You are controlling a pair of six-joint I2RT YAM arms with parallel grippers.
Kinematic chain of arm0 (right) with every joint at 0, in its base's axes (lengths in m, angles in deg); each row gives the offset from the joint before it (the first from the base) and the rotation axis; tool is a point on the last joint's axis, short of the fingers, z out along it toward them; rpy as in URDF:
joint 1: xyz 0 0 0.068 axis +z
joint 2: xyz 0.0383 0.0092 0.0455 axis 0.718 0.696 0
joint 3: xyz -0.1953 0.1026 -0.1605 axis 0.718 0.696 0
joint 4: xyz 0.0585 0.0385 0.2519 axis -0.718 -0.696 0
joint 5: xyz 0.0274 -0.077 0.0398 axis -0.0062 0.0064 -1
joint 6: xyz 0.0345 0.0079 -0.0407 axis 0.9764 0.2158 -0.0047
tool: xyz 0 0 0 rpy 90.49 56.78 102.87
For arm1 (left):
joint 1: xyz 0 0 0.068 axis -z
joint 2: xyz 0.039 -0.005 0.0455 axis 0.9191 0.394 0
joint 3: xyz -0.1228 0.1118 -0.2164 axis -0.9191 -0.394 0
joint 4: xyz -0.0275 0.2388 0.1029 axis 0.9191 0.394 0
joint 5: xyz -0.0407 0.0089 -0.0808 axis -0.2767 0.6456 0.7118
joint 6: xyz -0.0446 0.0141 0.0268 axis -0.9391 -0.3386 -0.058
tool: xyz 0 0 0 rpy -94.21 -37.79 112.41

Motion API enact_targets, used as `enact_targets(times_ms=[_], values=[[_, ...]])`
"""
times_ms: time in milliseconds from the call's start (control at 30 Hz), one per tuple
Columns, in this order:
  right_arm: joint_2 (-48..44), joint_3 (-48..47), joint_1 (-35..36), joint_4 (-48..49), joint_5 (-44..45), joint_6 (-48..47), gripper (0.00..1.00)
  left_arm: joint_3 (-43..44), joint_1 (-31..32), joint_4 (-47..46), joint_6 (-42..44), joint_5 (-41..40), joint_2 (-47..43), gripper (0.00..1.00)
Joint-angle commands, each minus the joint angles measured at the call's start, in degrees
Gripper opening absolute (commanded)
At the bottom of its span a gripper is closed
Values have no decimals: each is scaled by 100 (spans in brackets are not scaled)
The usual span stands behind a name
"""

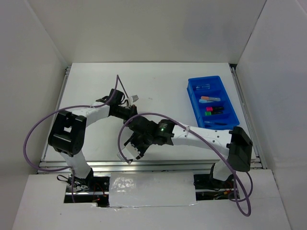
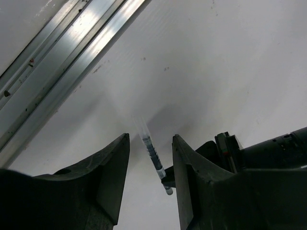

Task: Sort the stationery into containers
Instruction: Pick up the pen from the center of the board.

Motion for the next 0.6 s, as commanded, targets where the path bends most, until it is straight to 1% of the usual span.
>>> enact_targets(times_ms=[0, 133, 267, 367, 567], values=[[184, -301, 57, -349, 277, 43, 49, 16, -18, -90, -123, 391, -25, 0], [431, -372, 57, -526, 312, 60, 51, 77, -9, -55, -132, 426, 19, 0], [475, -196, 74, -376, 347, 7, 52, 33, -9, -63, -149, 426, -33, 0], [615, -249, 92, -332, 365, 16, 52, -11, -9, -107, -167, 435, -69, 0], [826, -266, 110, -139, 374, -10, 49, -37, -18, -90, -141, 400, -122, 0]])
